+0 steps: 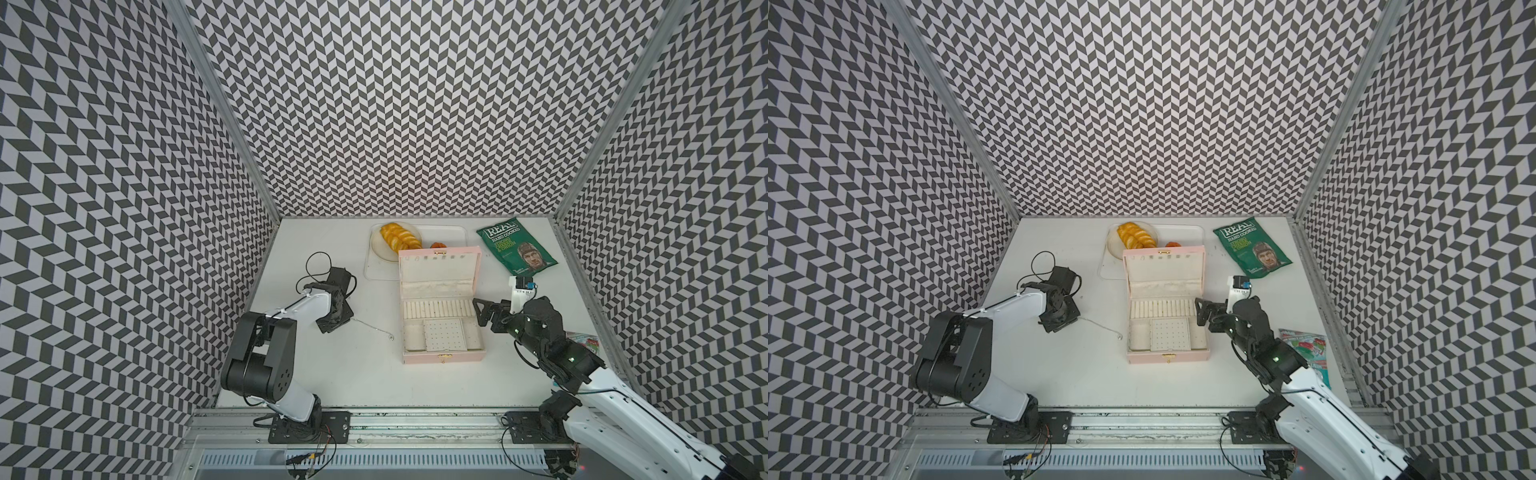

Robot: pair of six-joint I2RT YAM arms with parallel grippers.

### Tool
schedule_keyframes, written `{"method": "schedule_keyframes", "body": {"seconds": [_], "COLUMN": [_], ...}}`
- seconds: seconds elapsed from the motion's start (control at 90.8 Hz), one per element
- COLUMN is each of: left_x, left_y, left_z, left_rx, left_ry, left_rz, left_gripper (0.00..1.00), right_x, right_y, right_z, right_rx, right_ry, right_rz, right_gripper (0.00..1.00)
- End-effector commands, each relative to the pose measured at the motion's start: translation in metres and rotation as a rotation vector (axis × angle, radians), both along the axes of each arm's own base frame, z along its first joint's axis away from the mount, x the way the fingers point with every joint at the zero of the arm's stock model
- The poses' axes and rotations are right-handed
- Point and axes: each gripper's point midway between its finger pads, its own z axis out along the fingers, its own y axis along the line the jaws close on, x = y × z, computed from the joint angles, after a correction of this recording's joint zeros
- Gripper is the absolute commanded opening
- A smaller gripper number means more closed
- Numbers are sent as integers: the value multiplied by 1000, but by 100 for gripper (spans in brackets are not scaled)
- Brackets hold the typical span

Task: Put jewelry chain into jewelry box
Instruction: Pick up the necklace from the center of the board.

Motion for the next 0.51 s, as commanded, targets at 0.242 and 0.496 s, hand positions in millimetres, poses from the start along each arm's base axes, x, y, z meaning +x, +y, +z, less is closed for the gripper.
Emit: {"method": "schedule_keyframes", "body": {"seconds": [0.242, 0.496], "left_x": [-10, -12], "left_y": [-6, -2], "left_z": [-14, -18], "left_rx": [-22, -7], "left_ry": [60, 58], "left_rz": [-6, 1], "left_gripper": [25, 0], "right_x": [1, 1], "right_y": [2, 0], "right_z": [9, 10], "right_rx": [39, 39], "right_ry": [-36, -36], "right_rz": [1, -8], "right_gripper": [100, 100]}}
